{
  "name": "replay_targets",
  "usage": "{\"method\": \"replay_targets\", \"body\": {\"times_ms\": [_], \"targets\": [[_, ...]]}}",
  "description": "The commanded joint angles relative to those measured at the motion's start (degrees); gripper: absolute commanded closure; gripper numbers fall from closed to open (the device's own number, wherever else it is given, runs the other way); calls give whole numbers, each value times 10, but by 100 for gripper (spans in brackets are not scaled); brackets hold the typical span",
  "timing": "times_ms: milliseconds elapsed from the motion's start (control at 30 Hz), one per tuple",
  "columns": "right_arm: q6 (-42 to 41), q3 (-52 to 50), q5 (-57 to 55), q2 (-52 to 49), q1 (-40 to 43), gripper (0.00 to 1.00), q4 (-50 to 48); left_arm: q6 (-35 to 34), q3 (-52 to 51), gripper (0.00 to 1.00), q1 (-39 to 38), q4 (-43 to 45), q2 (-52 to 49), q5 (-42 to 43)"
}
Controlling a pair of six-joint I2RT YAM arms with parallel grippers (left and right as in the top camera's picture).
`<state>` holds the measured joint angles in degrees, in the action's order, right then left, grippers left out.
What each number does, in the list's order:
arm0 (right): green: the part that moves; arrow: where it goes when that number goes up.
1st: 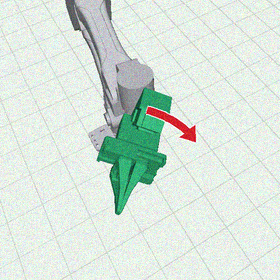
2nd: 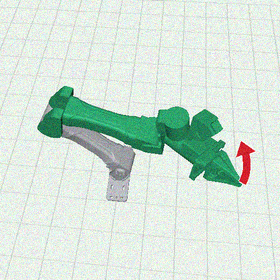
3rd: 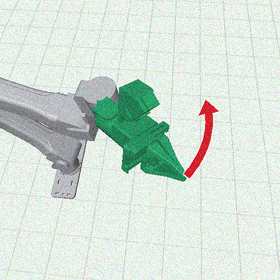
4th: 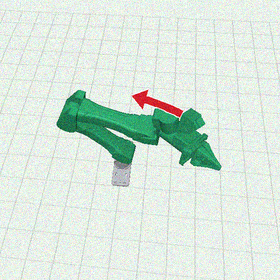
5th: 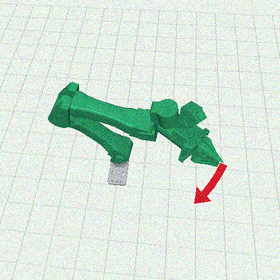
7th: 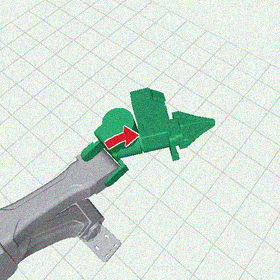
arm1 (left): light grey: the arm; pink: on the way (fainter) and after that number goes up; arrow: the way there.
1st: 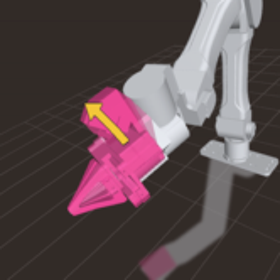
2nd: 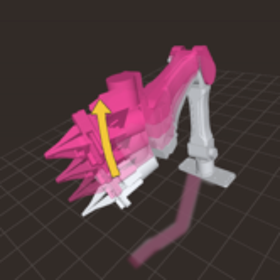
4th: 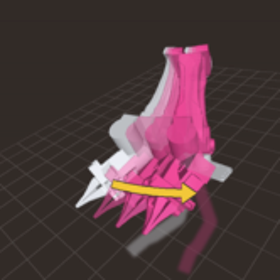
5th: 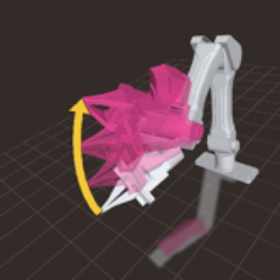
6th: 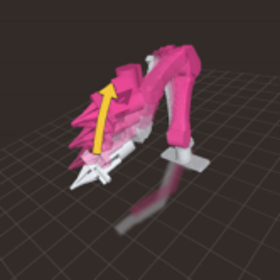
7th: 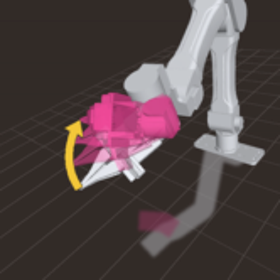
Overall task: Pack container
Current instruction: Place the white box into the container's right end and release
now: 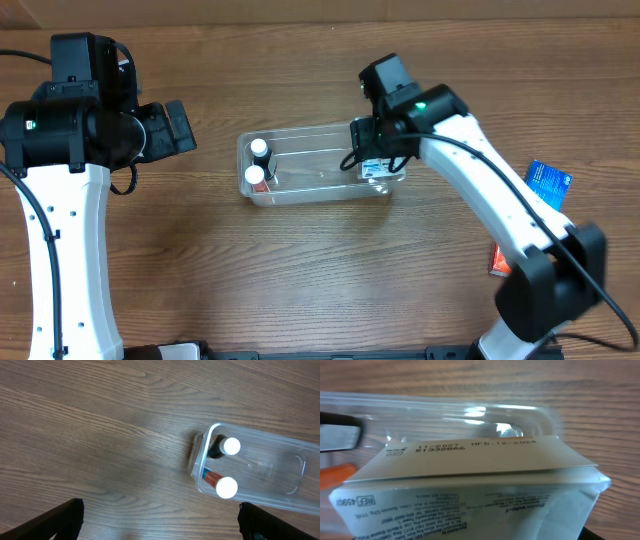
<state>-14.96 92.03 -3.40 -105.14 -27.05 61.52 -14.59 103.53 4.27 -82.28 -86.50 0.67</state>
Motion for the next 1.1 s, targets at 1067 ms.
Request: {"method": "replay_targets", "body": {"times_ms": [1067], "targets": [[-13, 10, -10, 5, -3, 0, -10, 13, -2, 0, 2, 2, -3, 0]]}}
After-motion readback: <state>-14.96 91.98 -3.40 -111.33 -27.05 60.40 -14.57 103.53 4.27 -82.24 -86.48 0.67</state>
